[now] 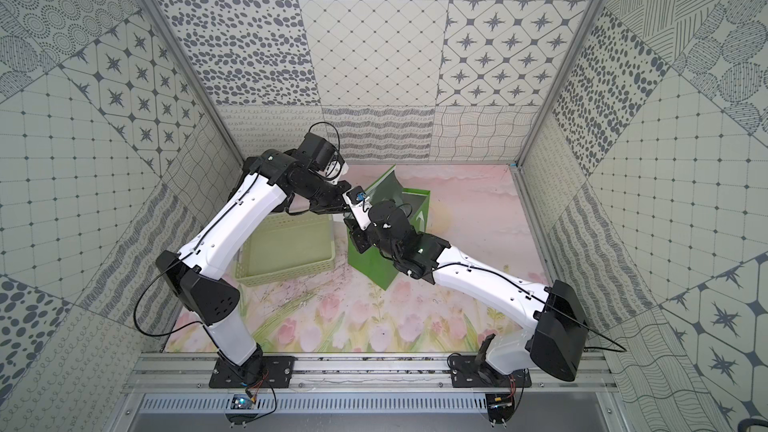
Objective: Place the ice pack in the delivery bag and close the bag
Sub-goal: Tear off the adhesive seal from the delivery bag.
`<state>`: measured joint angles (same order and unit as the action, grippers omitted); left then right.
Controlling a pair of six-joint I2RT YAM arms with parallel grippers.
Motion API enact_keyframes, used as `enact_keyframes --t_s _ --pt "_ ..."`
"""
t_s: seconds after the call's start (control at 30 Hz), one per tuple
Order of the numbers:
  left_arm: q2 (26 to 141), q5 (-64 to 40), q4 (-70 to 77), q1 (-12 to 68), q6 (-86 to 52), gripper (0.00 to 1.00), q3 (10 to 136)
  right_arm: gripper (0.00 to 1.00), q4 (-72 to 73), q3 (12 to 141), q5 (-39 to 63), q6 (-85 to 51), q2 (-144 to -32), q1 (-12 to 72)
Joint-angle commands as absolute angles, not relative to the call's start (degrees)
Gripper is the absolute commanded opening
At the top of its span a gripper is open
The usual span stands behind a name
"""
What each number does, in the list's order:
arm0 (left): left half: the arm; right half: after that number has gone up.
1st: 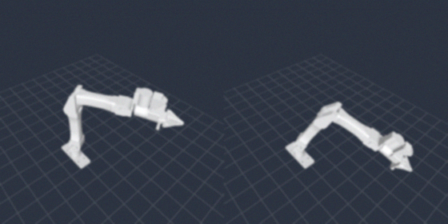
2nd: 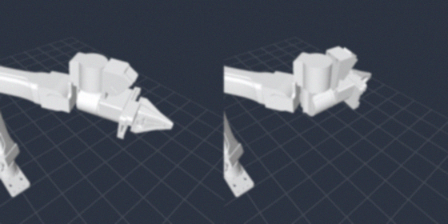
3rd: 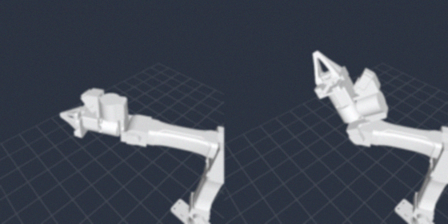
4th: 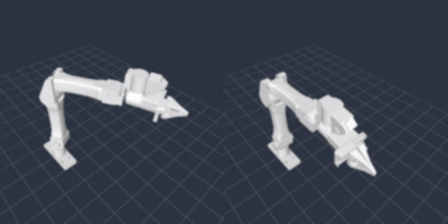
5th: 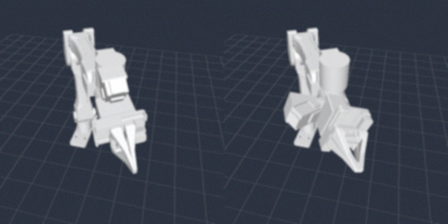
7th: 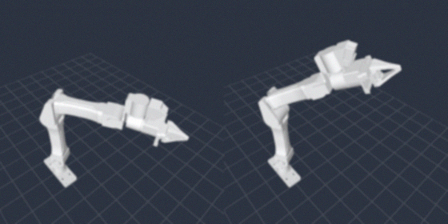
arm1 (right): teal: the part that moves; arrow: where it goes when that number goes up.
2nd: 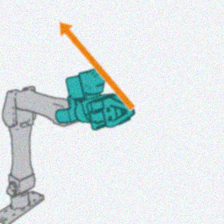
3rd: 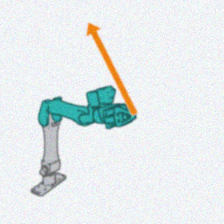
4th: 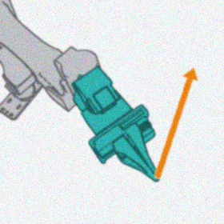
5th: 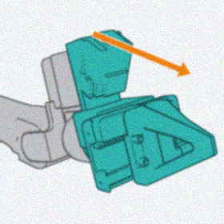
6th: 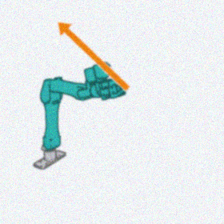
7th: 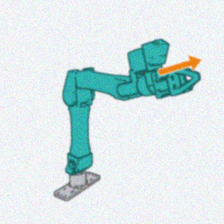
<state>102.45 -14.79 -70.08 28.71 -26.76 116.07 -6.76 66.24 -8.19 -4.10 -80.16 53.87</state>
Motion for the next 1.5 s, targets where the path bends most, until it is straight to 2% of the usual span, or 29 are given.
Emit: enact_keyframes --t_s 0.0,0.17,0.33,0.93,1.13,1.33,1.47 --pt "102.8 -16.1 -72.4 28.6 -25.7 0.0 116.2 0.39 -6.0 66.5 -8.1 -3.9 -79.0 53.4" --pt "103.0 -16.1 -72.5 28.6 -25.8 0.0 116.6 0.41 -6.8 66.2 -8.6 -2.6 -78.3 53.5" --pt "103.2 -15.8 -73.5 28.6 -26.1 0.0 117.3 0.34 -7.1 66.6 -9.5 -0.1 -79.1 53.5" --pt "103.6 -17.8 -73.0 28.6 -27.0 0.0 117.1 0.35 -5.6 69.3 -8.5 2.0 -82.0 55.0" --pt "103.7 -17.4 -73.1 28.5 -26.5 0.0 117.5 0.21 -5.8 68.8 -11.0 1.6 -81.5 55.0" --pt "104.1 -17.9 -73.2 28.5 -26.5 0.0 118.0 0.19 -5.9 68.8 -10.7 1.6 -81.7 54.9" --pt "104.1 -17.9 -73.2 28.6 -26.5 0.0 118.0 0.23 -5.7 69.2 -8.3 1.1 -82.0 55.0"
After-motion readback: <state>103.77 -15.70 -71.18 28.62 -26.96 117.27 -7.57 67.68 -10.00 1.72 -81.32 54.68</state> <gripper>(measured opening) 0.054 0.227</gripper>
